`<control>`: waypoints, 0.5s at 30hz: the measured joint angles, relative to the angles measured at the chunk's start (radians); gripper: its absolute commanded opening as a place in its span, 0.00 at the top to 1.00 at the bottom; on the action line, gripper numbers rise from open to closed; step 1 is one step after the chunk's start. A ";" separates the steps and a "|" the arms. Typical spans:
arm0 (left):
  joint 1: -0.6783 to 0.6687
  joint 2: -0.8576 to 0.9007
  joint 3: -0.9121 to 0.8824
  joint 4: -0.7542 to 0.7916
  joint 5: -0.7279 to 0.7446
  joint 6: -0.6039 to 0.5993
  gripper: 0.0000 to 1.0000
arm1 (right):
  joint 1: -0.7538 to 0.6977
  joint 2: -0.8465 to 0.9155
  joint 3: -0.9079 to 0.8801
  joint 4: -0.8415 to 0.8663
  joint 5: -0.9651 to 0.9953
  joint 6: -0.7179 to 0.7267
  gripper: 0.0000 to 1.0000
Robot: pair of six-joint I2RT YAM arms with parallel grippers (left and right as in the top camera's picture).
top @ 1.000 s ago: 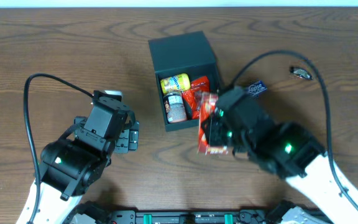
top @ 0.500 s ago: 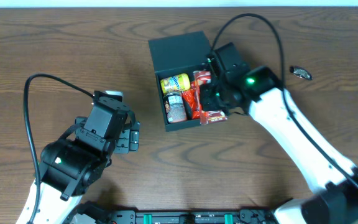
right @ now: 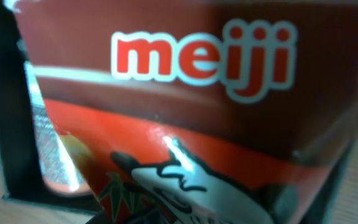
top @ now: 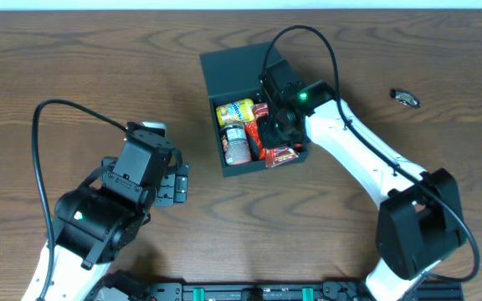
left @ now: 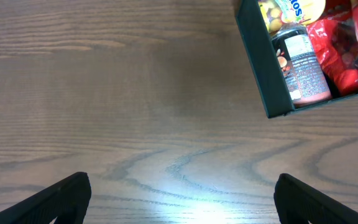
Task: Pack container
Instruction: 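Lift the Hello Panda box and carry it over the green box, then lower the Hello Panda box into the box's right side and release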
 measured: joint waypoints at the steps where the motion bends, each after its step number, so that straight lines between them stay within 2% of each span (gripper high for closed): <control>1: 0.000 0.000 0.000 0.000 0.000 0.000 0.05 | -0.002 0.001 0.000 0.006 0.008 0.000 0.75; 15: 0.000 0.048 0.000 0.000 0.010 0.000 0.05 | -0.062 0.007 0.000 0.064 0.056 0.016 0.74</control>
